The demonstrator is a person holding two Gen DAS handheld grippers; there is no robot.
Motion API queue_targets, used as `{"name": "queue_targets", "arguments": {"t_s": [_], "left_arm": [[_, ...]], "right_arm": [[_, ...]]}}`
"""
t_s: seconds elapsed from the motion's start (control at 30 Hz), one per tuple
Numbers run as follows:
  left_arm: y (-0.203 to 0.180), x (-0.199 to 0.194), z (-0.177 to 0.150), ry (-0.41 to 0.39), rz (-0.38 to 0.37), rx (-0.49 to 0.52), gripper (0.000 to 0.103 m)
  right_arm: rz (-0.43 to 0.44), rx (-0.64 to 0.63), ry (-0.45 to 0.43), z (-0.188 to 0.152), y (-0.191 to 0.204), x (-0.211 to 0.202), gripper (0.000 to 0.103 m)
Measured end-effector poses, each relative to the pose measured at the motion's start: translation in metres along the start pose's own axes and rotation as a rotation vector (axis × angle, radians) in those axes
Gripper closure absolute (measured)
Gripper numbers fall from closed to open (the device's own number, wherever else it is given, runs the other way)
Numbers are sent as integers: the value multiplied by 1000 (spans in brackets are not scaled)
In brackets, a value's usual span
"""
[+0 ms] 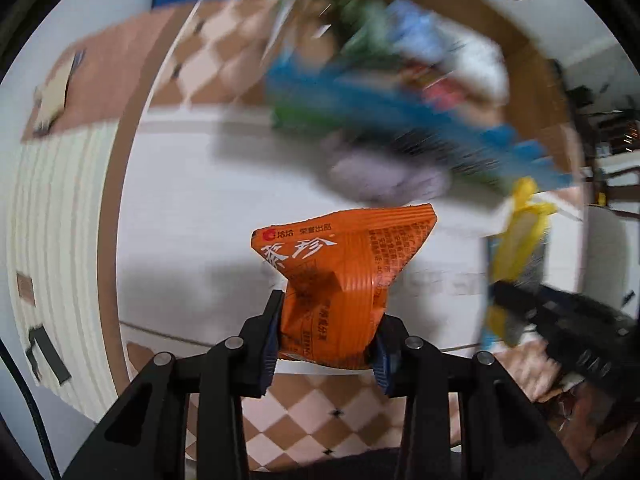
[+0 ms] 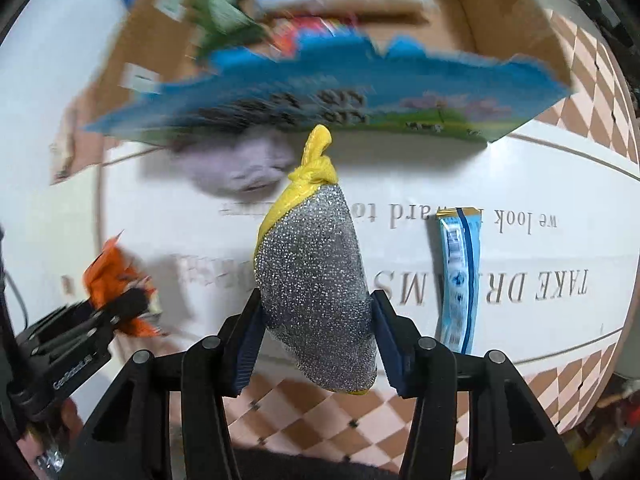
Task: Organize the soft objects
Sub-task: 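Place orange bag in box with left gripper while right gripper drops sponge in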
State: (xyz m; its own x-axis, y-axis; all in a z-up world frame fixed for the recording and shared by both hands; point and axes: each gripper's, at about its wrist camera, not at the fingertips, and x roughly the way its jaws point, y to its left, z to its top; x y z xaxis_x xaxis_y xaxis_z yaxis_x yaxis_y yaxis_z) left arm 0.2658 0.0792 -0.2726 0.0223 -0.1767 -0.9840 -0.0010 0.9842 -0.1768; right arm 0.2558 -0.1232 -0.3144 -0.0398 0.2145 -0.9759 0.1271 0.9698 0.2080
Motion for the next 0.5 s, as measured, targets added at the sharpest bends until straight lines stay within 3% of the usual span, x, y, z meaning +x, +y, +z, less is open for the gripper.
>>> {"name": "queue_targets", "arguments": {"t_s": [0.13,0.27,0.4,0.5], "left_arm": [[-22,-55,43,-80,-57,70,68],[-43,-75,90,-113,-43,106,68],[-40,-46,144,-21,-54,105,68],[-36,-22,164,59,-40,86,68]], "right_arm": [[94,-7,-82,4,2,-61,49],[152,0,-153,24,6,-105,49],[140,23,-180,70,6,-115,49],[119,77,-161,108,-4,-107,49]]}}
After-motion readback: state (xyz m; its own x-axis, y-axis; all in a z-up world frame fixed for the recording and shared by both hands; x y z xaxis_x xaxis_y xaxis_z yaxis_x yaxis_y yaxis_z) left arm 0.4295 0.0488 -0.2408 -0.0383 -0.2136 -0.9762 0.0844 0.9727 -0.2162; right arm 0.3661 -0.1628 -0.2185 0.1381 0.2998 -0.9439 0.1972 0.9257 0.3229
